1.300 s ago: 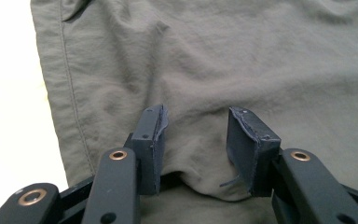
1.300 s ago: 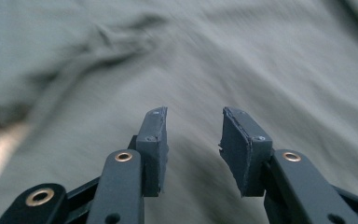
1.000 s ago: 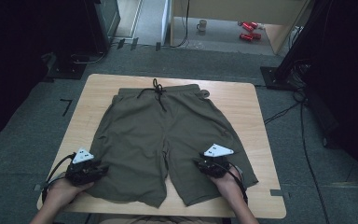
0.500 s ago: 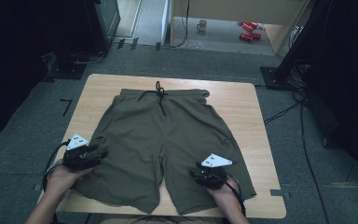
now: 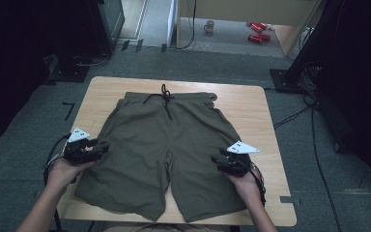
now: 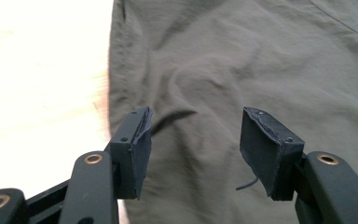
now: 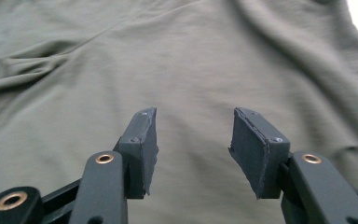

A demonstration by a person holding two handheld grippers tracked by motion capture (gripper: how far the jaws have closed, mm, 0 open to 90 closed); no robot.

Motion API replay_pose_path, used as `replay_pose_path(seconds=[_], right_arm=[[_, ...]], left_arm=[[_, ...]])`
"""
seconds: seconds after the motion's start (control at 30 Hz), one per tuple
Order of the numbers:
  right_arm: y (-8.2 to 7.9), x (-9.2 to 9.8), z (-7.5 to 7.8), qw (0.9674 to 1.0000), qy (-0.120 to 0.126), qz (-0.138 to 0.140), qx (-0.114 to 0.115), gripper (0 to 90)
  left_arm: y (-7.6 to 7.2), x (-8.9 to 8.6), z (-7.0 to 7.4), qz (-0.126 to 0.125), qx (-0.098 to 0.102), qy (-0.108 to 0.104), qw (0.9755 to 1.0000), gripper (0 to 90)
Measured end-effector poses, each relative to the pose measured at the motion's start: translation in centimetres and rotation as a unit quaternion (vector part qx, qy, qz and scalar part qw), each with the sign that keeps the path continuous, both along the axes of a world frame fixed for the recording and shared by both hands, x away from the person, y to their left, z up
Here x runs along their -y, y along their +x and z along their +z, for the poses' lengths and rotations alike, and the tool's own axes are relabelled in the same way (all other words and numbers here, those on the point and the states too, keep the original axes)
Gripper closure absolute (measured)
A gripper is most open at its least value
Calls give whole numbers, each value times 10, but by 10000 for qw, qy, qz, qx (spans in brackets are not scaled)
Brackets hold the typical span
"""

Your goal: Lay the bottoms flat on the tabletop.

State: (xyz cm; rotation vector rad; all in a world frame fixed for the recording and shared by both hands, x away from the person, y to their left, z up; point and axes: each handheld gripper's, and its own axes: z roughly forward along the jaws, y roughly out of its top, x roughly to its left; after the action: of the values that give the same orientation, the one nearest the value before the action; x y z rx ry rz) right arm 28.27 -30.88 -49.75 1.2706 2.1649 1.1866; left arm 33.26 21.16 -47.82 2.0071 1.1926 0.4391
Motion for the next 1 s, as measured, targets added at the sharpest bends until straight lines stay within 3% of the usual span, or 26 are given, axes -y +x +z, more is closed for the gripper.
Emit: replay_pose_path(seconds=[0.17, 0.37, 0.53, 0.67, 0.8, 1.0], right_arm=[[13, 21, 1, 9998, -106, -147, 27, 509], [28, 49, -1, 9987, 67, -501, -40, 555], [41, 70, -3, 9972, -71, -733, -106, 570], [46, 90, -8, 9940, 6, -1088, -69, 580], [49, 106, -15, 9910, 7, -1329, -185, 566], [50, 119, -21, 9874, 44, -1557, -267, 529]], left_arm=[[15, -9, -1, 56, 27, 35, 10000, 445], [33, -21, 1, 126, 129, 188, 9997, 494], [45, -32, 4, 222, 211, 271, 9992, 553], [54, -43, -1, 360, 187, 408, 9983, 566], [59, -51, -8, 514, 115, 501, 9974, 560], [61, -48, -15, 424, -8, 547, 9976, 510]])
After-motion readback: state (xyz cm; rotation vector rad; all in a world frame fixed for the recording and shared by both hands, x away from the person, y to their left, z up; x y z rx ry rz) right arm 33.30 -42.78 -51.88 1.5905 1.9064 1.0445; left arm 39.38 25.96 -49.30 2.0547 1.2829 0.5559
